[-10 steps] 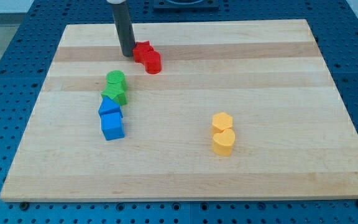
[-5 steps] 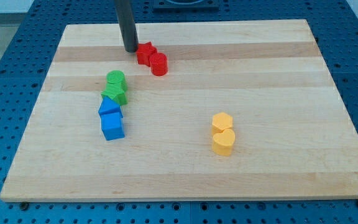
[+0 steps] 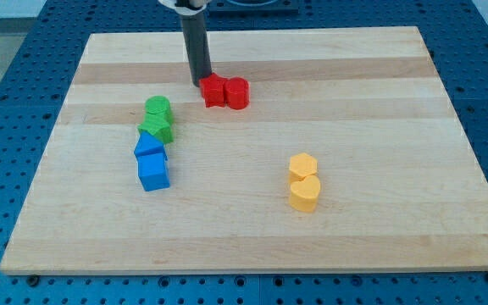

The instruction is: Place the red blocks in a vertical line above the yellow hexagon

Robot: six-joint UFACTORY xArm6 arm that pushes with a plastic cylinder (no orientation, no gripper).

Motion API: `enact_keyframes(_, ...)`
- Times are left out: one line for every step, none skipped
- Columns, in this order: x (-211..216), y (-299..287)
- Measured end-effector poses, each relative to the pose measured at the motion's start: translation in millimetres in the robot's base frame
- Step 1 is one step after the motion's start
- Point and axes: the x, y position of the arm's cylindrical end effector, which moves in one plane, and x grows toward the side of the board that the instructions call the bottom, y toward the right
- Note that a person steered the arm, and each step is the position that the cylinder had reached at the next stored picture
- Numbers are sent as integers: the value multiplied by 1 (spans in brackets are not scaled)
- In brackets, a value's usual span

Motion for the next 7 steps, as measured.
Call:
enact_keyframes(0,14)
enact_keyframes(0,26)
enact_keyframes(1,38)
enact_keyframes(16,41)
enact_keyframes(46,44)
enact_keyframes(52,59)
enact_keyframes(55,75)
